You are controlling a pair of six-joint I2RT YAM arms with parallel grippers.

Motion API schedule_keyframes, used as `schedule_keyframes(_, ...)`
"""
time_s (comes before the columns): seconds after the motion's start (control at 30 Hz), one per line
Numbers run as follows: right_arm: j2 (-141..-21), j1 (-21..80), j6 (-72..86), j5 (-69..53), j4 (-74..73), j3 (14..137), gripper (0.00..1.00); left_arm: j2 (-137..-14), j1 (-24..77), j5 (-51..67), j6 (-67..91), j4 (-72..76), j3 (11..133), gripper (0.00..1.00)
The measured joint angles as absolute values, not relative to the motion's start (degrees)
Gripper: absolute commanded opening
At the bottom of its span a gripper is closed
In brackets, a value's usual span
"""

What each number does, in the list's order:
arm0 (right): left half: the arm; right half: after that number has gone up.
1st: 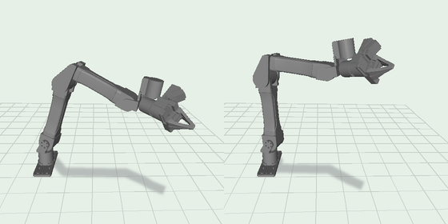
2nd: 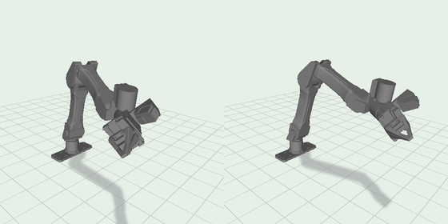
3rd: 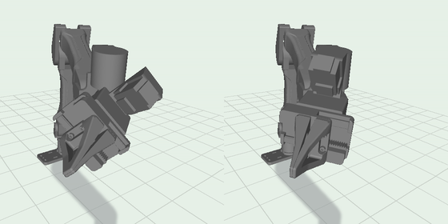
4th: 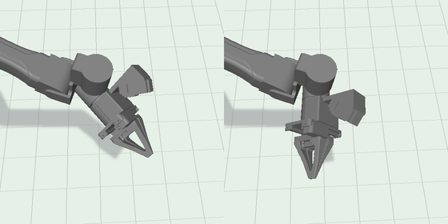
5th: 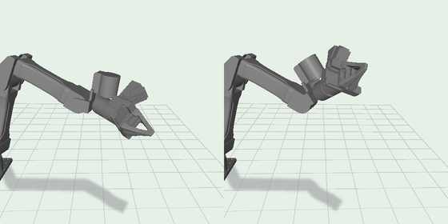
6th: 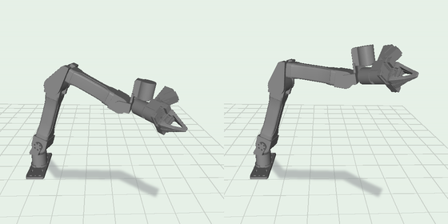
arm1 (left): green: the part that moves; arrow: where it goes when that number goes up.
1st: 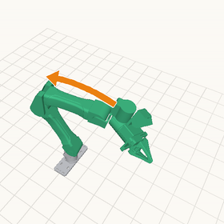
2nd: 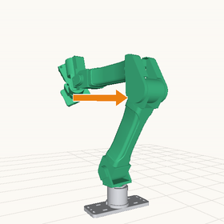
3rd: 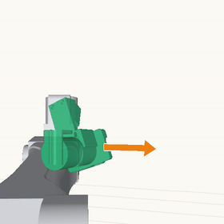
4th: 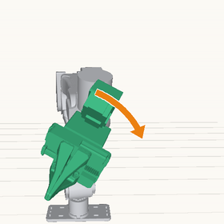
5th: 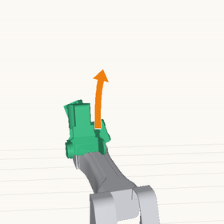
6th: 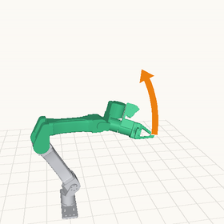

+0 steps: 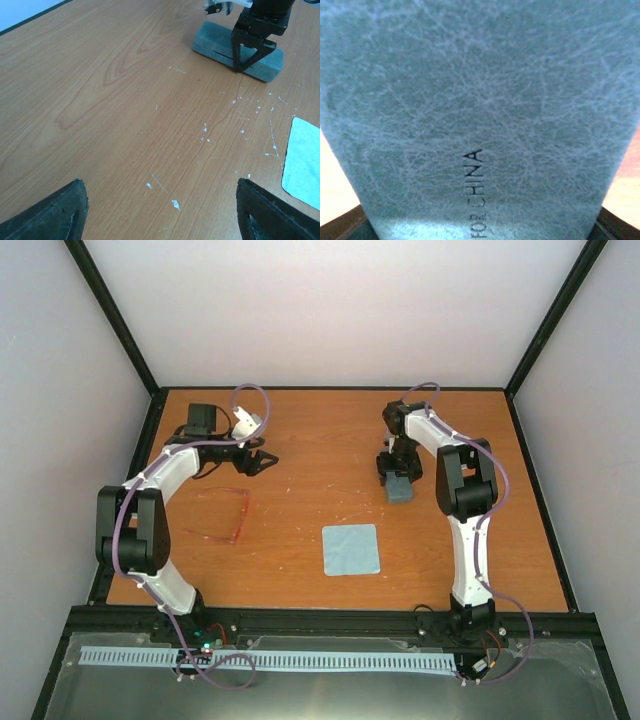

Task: Organize the sunglasses
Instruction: Move the sunglasses case at the center of the board.

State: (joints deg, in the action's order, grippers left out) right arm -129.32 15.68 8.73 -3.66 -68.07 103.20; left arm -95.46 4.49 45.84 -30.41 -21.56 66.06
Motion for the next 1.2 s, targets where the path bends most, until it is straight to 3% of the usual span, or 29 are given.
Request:
schedule_keyframes(0.3,-129.54,16.05,24.23,-13.78,-70.28,105.3,0.69,-95.11,4.49,46.89,-29.32,-20.32,65.6,0.83)
schedule_keyframes(0.37,-130.28,16.51,27.16,-14.98,-71.09,107.26,0.77,-95.11,4.49,46.96,-29.02,-20.03,65.6,0.82)
schedule_keyframes(0.77,-142.47,23.77,36.14,-19.18,-74.91,126.76,0.94,-95.2,4.49,47.05,-28.99,-18.94,65.84,0.83)
schedule_keyframes(0.93,-142.26,23.86,36.34,-17.76,-75.44,126.89,0.96,-95.57,4.49,47.03,-29.02,-19.0,66.94,0.83)
schedule_keyframes(1.0,-140.77,23.64,36.23,-16.84,-75.18,124.86,0.88,-95.92,4.49,47.16,-28.99,-18.94,67.53,0.81)
schedule_keyframes(1.13,-134.04,22.83,36.12,-14.96,-75.11,117.19,0.46,-96.73,4.64,48.03,-28.95,-18.87,68.36,0.77)
schedule_keyframes(1.2,-129.88,21.8,36.42,-14.06,-74.54,113.23,0.37,-97.38,5.06,48.38,-28.93,-18.94,69.12,0.76)
